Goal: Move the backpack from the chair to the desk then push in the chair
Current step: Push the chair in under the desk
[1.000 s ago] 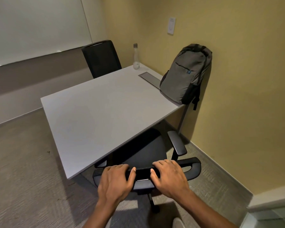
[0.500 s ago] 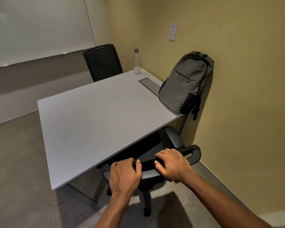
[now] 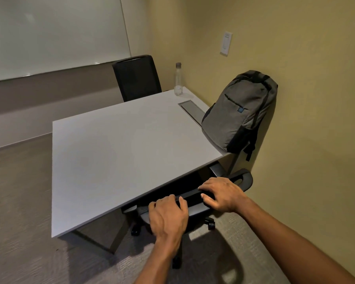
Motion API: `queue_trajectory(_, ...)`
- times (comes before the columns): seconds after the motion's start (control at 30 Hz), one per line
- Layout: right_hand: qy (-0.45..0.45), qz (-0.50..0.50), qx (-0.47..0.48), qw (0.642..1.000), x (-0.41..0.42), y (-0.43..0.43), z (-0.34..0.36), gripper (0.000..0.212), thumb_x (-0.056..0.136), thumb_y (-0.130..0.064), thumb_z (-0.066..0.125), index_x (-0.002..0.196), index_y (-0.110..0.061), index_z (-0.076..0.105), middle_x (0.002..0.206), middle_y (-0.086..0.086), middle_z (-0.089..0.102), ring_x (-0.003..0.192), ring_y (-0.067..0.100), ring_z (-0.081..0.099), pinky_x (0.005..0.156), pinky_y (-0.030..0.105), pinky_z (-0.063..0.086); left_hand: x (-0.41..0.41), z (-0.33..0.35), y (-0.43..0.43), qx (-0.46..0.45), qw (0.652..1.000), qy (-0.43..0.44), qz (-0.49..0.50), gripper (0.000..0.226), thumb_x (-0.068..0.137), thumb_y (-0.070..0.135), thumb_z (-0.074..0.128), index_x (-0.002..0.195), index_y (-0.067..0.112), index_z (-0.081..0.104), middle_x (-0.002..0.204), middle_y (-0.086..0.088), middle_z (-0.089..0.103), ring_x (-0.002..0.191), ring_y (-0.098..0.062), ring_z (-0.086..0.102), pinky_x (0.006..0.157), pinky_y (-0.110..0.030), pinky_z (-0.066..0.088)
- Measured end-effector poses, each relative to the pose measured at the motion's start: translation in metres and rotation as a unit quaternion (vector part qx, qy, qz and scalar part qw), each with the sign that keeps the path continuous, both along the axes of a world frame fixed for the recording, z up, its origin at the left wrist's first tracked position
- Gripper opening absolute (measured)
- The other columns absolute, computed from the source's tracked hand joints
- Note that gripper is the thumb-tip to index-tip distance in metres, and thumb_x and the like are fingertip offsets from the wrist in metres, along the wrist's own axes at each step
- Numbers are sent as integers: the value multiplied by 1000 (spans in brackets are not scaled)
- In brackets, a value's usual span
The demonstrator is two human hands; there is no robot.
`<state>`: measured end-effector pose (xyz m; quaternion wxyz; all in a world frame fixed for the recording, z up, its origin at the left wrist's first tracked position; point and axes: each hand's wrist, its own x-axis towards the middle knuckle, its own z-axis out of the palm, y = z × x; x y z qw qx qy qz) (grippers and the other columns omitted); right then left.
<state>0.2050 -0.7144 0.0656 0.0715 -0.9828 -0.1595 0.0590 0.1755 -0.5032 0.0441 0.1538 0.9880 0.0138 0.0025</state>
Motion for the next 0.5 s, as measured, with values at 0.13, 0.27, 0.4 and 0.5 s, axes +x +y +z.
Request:
queue_trajectory(0.13,12,26,-11,1000,21,-22,7,57,96,-57,36,135,-27,65,134,-7,70,124,9,60,109,37,46,9,2,-26,-2,1000,17,21,55,96,53,25,81,25,70,71,3,67,70,-16,63,92,-42,50)
queue_trajectory(0.27,2,37,-8,999,43,-36,9,53,98,-54,41,136,-27,66,136,-7,70,127,10,60,112,38,45,28,5,-42,-9,999,34,38,56,96,51,25,81,24,71,73,0,70,72,-21,64,90,-44,49)
queue_trajectory(0.4,0,51,-15,999,64,-39,8,57,96,-57,39,137,-28,65,136,-5,70,126,13,62,110,37,46,47,6,-47,-4,998,31,51,55,97,50,28,80,22,72,73,-2,72,72,-22,65,89,-44,50)
queue_trajectory(0.5,5,63,-14,998,75,-31,4,64,95,-63,33,136,-26,64,131,-1,72,120,18,64,105,43,50,62,2,-34,-11,998,17,61,55,97,49,28,80,23,73,76,-1,75,72,-22,65,92,-41,48)
